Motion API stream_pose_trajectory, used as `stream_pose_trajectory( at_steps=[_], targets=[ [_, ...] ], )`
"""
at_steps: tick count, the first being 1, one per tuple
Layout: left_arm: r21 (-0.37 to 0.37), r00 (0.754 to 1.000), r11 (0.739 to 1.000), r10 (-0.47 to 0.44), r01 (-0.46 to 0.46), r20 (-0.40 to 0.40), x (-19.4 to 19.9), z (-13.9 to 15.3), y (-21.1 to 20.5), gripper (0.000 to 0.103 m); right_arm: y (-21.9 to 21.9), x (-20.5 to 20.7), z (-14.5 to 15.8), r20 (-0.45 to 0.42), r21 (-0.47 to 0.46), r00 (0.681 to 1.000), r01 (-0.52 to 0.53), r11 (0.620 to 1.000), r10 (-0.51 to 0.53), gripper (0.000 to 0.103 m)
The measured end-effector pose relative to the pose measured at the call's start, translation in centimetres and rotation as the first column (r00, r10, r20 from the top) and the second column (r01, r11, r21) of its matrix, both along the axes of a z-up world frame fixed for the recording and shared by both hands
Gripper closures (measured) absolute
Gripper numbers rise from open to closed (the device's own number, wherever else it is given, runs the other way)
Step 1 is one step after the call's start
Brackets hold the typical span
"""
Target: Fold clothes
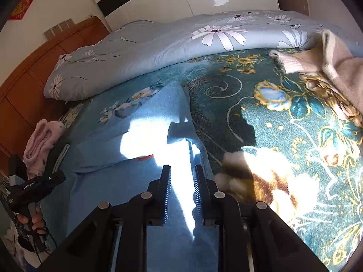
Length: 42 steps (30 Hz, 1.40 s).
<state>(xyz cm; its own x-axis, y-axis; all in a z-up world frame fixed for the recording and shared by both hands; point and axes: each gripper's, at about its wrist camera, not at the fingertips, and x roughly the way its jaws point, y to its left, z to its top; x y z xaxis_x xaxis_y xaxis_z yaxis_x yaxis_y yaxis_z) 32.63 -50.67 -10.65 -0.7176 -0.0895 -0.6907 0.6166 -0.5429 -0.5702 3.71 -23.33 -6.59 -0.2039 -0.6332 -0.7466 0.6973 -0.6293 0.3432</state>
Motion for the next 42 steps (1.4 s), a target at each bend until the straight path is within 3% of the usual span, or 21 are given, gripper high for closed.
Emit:
stream_pose_trajectory(
  at_steps=[2,8,13,17,21,31,35,42],
  targets=[
    [-0.007,0.999,0.999,-0.046,0.046,0.005,1.4,0.0,2.7,0.054,2.4,1.6,-0.6,0.032,-0.002,0.999,-0.009,1.0,0.009,0.073],
    [0.003,0.985,0.989,-0.145,0.145,0.091,4.5,-1.8,9.0,0.054,10.0,6.4,-3.3,0.032,0.089,0.999,-0.006,0.996,0.004,0.071],
    [0.033,0.972,0.976,-0.217,0.215,0.087,6.7,-1.7,12.6,0.052,16.6,7.9,-4.7,0.136,-0.032,0.985,0.116,0.993,-0.111,0.069],
    [0.048,0.968,0.972,-0.232,0.228,0.095,6.7,-1.7,14.0,0.05,18.3,8.5,-5.4,0.177,-0.099,0.974,0.159,0.982,-0.139,0.069],
    [0.121,0.962,0.959,-0.264,0.255,0.064,6.3,-2.2,15.1,0.049,17.3,8.6,-5.7,0.205,-0.141,0.973,0.139,0.98,-0.108,0.069],
    [0.109,0.964,0.962,-0.257,0.249,0.068,7.5,-2.0,16.6,0.049,15.2,6.8,-6.5,0.309,-0.234,0.951,0.055,0.971,0.021,0.066],
    [0.131,0.962,0.955,-0.271,0.265,0.032,8.2,-2.2,16.9,0.049,15.3,6.4,-6.5,0.324,-0.255,0.94,-0.019,0.967,0.104,0.066],
    [0.236,0.97,0.941,-0.232,0.243,-0.074,10.3,-3.1,15.3,0.051,16.5,4.1,-6.7,0.341,-0.27,0.935,-0.005,0.963,0.1,0.069]
  ],
)
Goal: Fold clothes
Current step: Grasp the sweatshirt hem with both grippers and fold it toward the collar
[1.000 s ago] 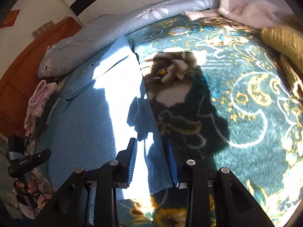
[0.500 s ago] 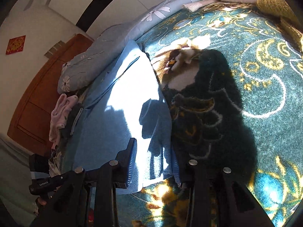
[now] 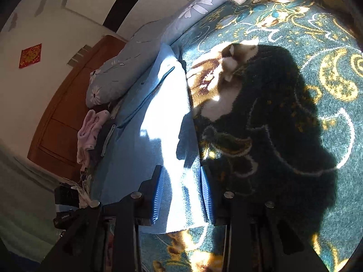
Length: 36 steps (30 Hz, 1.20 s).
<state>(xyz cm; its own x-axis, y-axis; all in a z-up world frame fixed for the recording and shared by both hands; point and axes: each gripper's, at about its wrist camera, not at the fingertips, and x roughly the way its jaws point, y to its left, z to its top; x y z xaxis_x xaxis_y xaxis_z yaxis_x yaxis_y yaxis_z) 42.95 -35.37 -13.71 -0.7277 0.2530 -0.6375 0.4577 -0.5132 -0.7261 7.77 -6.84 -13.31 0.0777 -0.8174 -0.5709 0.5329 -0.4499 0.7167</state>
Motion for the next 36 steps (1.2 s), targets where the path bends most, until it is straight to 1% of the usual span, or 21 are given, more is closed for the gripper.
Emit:
stream_pose_trajectory(
  at_steps=[4,8,10,11,13,15,17,18,19,22,24,28,30,32,34,36],
  targets=[
    [-0.009,1.0,1.0,-0.002,0.002,-0.004,0.5,0.1,0.0,0.051,-1.2,-0.7,-0.3,0.019,0.004,1.0,-0.011,1.0,0.011,0.069],
    [0.008,1.0,1.0,-0.01,0.01,-0.027,1.4,0.2,-0.4,0.051,-0.9,0.1,-0.6,0.06,-0.029,0.994,-0.093,0.995,0.095,0.069],
    [0.025,0.999,1.0,-0.013,0.014,-0.038,1.3,0.0,-0.5,0.051,-0.5,0.5,-0.8,0.055,-0.017,0.991,-0.121,0.993,0.122,0.076],
    [0.04,0.999,0.999,-0.013,0.015,-0.047,1.0,-0.1,-0.6,0.051,-0.4,0.4,-0.9,0.054,-0.01,0.992,-0.111,0.994,0.111,0.081],
    [0.068,0.998,0.998,-0.011,0.015,-0.067,0.9,-0.3,-0.6,0.051,0.1,-0.4,-1.5,0.104,-0.03,0.993,-0.049,0.998,0.052,0.088],
    [0.08,0.997,0.997,-0.009,0.015,-0.071,0.8,-0.4,-0.5,0.061,0.4,-1.0,-2.1,0.144,-0.043,0.99,0.0,0.999,0.006,0.099],
    [0.072,0.998,0.997,-0.008,0.013,-0.068,1.0,-0.3,-0.4,0.081,0.2,-0.7,-1.9,0.134,-0.031,0.991,0.0,1.0,0.004,0.1],
    [0.071,0.998,0.997,-0.002,0.007,-0.067,0.9,-0.3,-0.4,0.087,0.2,-0.5,-1.8,0.128,-0.024,0.992,-0.005,1.0,0.008,0.1],
    [0.069,0.998,0.998,0.004,0.001,-0.065,0.9,-0.3,-0.4,0.096,0.2,-0.3,-1.7,0.125,-0.011,0.992,-0.003,1.0,0.004,0.1],
    [0.055,0.999,0.998,0.026,-0.023,-0.044,0.9,-0.1,-0.4,0.097,0.1,0.5,-1.2,0.11,0.028,0.994,0.006,1.0,-0.009,0.1],
    [0.039,0.998,0.999,0.035,-0.033,-0.052,1.7,0.5,-0.6,0.097,0.1,1.3,-0.6,0.085,0.055,0.996,0.0,0.998,-0.004,0.101],
    [-0.003,0.997,0.999,0.042,-0.042,-0.06,3.2,2.2,-0.9,0.098,0.8,3.8,0.3,0.063,0.052,0.998,-0.015,0.999,0.012,0.101],
    [-0.031,0.998,0.999,0.038,-0.04,-0.058,4.5,2.9,-0.8,0.098,1.3,5.6,0.5,0.06,0.035,0.998,-0.035,0.999,0.032,0.101],
    [-0.05,0.999,0.998,0.04,-0.042,-0.037,5.7,2.7,-0.8,0.098,1.8,7.5,0.8,0.057,0.017,0.997,-0.054,0.998,0.053,0.101],
    [-0.057,0.999,0.997,0.044,-0.044,-0.014,6.6,1.8,-1.1,0.098,2.1,8.9,0.6,0.057,0.018,0.996,-0.07,0.997,0.069,0.101],
    [-0.026,0.999,0.998,0.053,-0.053,-0.007,6.9,0.7,-1.4,0.098,2.2,9.3,0.0,0.066,0.036,0.995,-0.075,0.997,0.072,0.101]
  ],
)
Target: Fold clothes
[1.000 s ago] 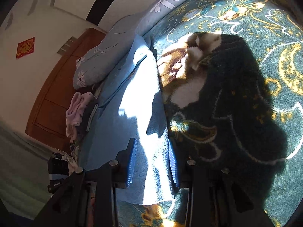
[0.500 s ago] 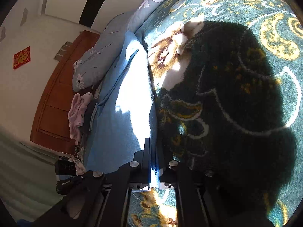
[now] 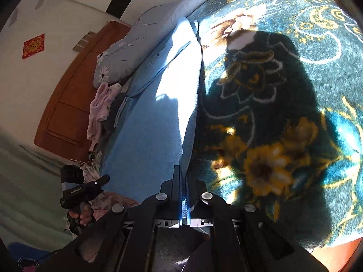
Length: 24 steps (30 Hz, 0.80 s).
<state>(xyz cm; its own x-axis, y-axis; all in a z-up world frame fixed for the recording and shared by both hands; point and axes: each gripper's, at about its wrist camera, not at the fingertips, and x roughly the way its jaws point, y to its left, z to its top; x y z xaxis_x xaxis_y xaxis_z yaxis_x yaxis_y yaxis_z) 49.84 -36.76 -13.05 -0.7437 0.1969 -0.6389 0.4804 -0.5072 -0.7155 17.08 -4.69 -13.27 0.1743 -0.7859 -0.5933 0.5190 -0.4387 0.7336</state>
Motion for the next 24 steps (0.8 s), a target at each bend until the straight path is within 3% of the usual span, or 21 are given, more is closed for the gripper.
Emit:
stream_pose_trajectory(
  at_steps=[2,6,9,13,17,18,19,22,24],
  targets=[
    [0.004,1.0,1.0,0.008,-0.008,-0.008,-0.1,-0.5,0.0,0.097,-0.1,0.0,-0.5,0.01,0.011,1.0,-0.001,1.0,0.001,0.101],
    [-0.057,0.999,0.998,-0.035,0.036,0.026,-1.1,-0.3,0.5,0.095,-0.4,-0.2,-0.5,0.011,0.019,1.0,-0.024,1.0,0.024,0.098],
    [-0.067,0.997,0.996,-0.048,0.052,0.068,-1.3,-0.7,0.2,0.088,-0.8,-0.1,-0.4,0.0,0.037,0.999,-0.034,0.999,0.034,0.097],
    [-0.011,0.998,0.999,-0.049,0.049,0.026,-0.9,-1.3,-0.3,0.081,-1.2,-0.1,-1.1,0.015,0.05,0.999,-0.039,0.998,0.038,0.097],
    [-0.005,0.997,0.997,-0.074,0.075,0.013,-0.8,-1.3,-0.3,0.084,-0.5,-0.5,-1.5,0.051,0.032,0.998,-0.034,0.999,0.032,0.097],
    [0.0,0.997,0.997,-0.077,0.077,0.001,-0.7,-1.2,-0.5,0.086,-0.5,-0.5,-1.5,0.049,0.034,0.998,-0.037,0.999,0.035,0.097],
    [0.006,0.997,0.997,-0.079,0.079,-0.011,-0.6,-1.1,-0.6,0.097,-0.5,-0.5,-1.4,0.057,0.024,0.998,-0.042,0.999,0.041,0.099],
    [0.072,0.989,0.993,-0.088,0.097,-0.119,-0.4,-0.2,-1.6,0.097,-0.1,-1.2,-0.2,0.088,-0.062,0.995,-0.039,0.997,0.045,0.1],
    [0.075,0.98,0.992,-0.091,0.105,-0.179,-0.8,1.3,-2.8,0.097,-0.3,-2.3,1.2,0.101,-0.144,0.994,-0.02,0.989,0.035,0.1]
  ],
)
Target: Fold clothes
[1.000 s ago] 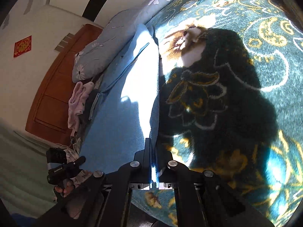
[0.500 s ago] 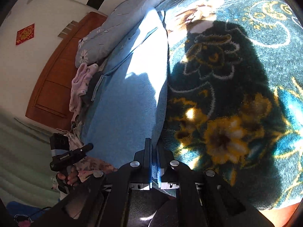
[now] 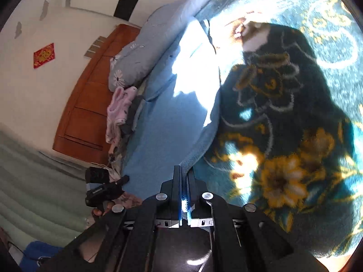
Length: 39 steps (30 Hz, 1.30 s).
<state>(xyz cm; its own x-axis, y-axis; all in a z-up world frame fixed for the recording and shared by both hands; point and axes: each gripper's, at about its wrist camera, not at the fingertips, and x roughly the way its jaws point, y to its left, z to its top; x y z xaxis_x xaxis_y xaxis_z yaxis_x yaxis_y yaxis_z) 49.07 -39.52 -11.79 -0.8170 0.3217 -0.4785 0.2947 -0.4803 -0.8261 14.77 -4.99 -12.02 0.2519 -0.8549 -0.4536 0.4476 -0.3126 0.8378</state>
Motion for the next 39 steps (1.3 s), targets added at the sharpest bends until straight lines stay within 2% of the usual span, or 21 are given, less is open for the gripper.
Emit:
stream_pose_trajectory(
  at_steps=[3,7,8,10,11,16,21,25,27,28,30,32,33,34,35,36,37,39],
  targets=[
    [-0.005,0.996,1.0,0.009,-0.01,-0.088,-1.2,2.8,-2.5,0.097,-1.4,-1.9,2.4,0.014,-0.108,1.0,0.029,0.994,-0.028,0.1],
    [0.001,0.99,0.999,0.049,-0.049,-0.132,-5.0,6.0,-7.2,0.097,-5.1,-5.3,5.5,0.011,-0.2,0.997,0.074,0.977,-0.073,0.1],
    [-0.012,0.991,0.998,0.054,-0.056,-0.121,-6.4,6.4,-8.5,0.097,-6.2,-6.3,6.2,0.006,-0.203,0.996,0.086,0.975,-0.087,0.1],
    [-0.038,0.993,0.997,0.066,-0.07,-0.097,-9.1,7.1,-11.0,0.097,-8.7,-8.5,7.1,-0.004,-0.191,0.994,0.109,0.975,-0.112,0.1],
    [-0.025,0.994,0.997,0.069,-0.071,-0.081,-10.4,6.9,-12.4,0.097,-9.8,-9.7,7.4,0.001,-0.183,0.992,0.122,0.975,-0.124,0.1],
    [0.097,0.993,0.988,0.12,-0.12,0.003,-16.9,3.6,-18.9,0.097,-16.0,-15.7,6.5,0.031,-0.087,0.985,0.173,0.981,-0.171,0.1],
    [0.065,0.983,0.987,0.137,-0.146,0.125,-21.0,0.5,-22.6,0.097,-21.3,-19.9,3.7,0.047,0.033,0.982,0.183,0.983,-0.184,0.1],
    [0.072,0.975,0.986,0.134,-0.149,0.177,-22.9,-1.3,-23.9,0.096,-23.9,-22.3,1.6,0.06,0.098,0.979,0.187,0.978,-0.193,0.1],
    [0.02,0.976,0.992,0.117,-0.123,0.186,-23.8,-0.9,-23.7,0.095,-24.6,-23.1,0.8,0.064,0.132,0.977,0.192,0.972,-0.202,0.099],
    [-0.015,0.976,0.994,0.11,-0.109,0.186,-24.2,-0.6,-23.5,0.091,-24.8,-23.3,0.5,0.062,0.145,0.978,0.188,0.971,-0.198,0.099],
    [-0.044,0.982,0.995,0.097,-0.091,0.164,-25.0,0.1,-23.4,0.078,-25.1,-23.7,0.2,0.058,0.158,0.98,0.177,0.971,-0.188,0.098],
    [-0.008,0.988,0.993,0.122,-0.122,0.097,-24.8,0.7,-23.8,0.06,-25.1,-24.0,0.5,0.063,0.123,0.979,0.184,0.975,-0.193,0.097],
    [0.028,0.986,0.987,0.158,-0.159,0.057,-24.4,0.8,-24.2,0.055,-25.0,-24.2,0.7,0.068,0.098,0.977,0.193,0.976,-0.201,0.097],
    [0.063,0.979,0.977,0.203,-0.205,0.026,-23.9,0.8,-24.7,0.045,-24.7,-24.5,0.8,0.079,0.067,0.971,0.22,0.973,-0.225,0.093],
    [0.087,0.968,0.965,0.249,-0.249,0.007,-23.4,0.8,-25.2,0.04,-24.2,-24.7,1.0,0.091,0.041,0.961,0.258,0.965,-0.261,0.069],
    [0.087,0.961,0.957,0.276,-0.277,0.02,-23.1,0.8,-25.5,0.039,-23.7,-24.9,1.1,0.089,0.033,0.955,0.281,0.959,-0.283,0.043],
    [0.087,0.953,0.949,0.302,-0.304,0.033,-22.8,0.7,-25.8,0.039,-23.1,-25.2,1.3,0.086,0.027,0.949,0.303,0.953,-0.304,0.039],
    [0.051,0.951,0.951,0.302,-0.305,0.072,-22.4,0.9,-25.5,0.039,-22.2,-25.3,1.6,0.067,0.031,0.942,0.328,0.944,-0.329,0.039]
  ],
)
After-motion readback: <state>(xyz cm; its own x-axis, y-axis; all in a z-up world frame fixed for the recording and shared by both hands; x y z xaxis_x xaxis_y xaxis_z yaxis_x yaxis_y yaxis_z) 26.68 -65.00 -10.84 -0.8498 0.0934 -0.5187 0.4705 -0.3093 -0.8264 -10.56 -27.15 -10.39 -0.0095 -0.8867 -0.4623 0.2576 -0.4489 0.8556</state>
